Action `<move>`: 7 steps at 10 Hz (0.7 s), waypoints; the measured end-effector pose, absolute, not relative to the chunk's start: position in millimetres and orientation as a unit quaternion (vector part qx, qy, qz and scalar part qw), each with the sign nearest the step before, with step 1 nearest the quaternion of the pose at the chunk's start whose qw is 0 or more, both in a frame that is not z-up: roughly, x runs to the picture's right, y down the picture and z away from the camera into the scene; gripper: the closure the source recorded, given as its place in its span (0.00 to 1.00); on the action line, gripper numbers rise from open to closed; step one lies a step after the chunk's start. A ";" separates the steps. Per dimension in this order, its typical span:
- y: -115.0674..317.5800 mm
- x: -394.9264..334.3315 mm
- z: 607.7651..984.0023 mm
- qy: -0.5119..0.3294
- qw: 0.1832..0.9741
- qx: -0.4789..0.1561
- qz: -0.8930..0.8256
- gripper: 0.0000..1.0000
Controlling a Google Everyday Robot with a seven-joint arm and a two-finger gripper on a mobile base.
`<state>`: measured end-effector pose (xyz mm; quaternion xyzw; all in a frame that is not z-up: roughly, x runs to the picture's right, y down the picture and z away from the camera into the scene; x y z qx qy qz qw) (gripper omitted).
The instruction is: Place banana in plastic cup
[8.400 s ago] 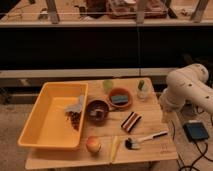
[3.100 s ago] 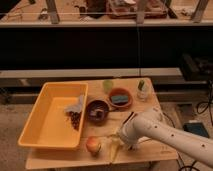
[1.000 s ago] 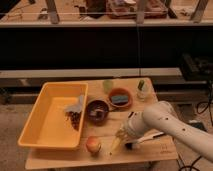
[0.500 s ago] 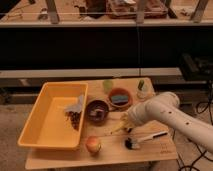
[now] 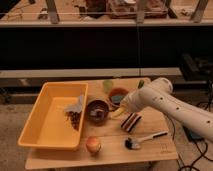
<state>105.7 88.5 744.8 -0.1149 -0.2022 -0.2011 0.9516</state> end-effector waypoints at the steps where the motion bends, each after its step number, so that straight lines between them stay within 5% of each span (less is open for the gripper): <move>1: 88.6 104.6 745.0 -0.203 0.951 -0.115 -0.202 0.89; 7: 70.0 107.4 752.8 -0.193 0.953 -0.102 -0.210 0.89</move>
